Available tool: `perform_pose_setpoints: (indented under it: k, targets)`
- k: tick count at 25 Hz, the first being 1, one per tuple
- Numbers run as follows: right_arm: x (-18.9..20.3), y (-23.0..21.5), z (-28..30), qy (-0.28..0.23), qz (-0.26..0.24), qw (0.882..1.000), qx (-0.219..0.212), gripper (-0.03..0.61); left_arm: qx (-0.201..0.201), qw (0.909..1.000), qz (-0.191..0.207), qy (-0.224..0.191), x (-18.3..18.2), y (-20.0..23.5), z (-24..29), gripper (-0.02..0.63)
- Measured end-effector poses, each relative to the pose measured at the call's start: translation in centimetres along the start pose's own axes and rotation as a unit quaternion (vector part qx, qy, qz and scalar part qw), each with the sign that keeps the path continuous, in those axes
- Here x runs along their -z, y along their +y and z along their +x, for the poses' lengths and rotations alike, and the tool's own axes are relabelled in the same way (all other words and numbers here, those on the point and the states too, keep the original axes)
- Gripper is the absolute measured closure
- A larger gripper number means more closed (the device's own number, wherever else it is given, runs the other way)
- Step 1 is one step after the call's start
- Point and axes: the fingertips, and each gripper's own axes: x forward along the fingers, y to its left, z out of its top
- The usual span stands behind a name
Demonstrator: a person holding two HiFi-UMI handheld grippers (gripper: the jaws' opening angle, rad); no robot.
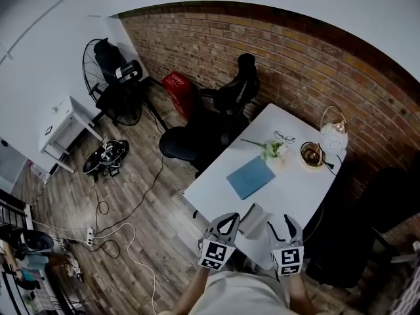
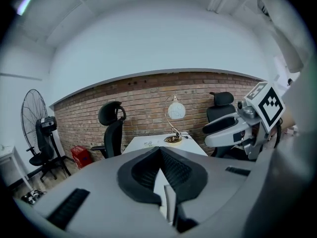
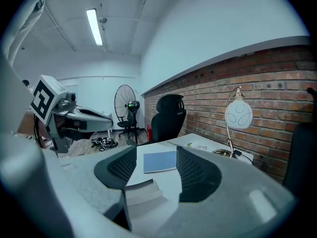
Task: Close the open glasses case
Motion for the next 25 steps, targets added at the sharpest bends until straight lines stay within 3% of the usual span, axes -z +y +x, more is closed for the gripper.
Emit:
perform_pose_setpoints:
  k: [12,25]
  targets:
    - [4.4,1.2,2.4,0.047,0.058,0.995,0.06,0.325,0.109,0.9932,0.027,0.032,3.7,0.6,4.0,0.611]
    - [8.6,1.5,3.8,0.09,0.099,0.982,0.137,0.325,0.22,0.9715,0.057,0.069,8.0,-0.3,7.4,0.611]
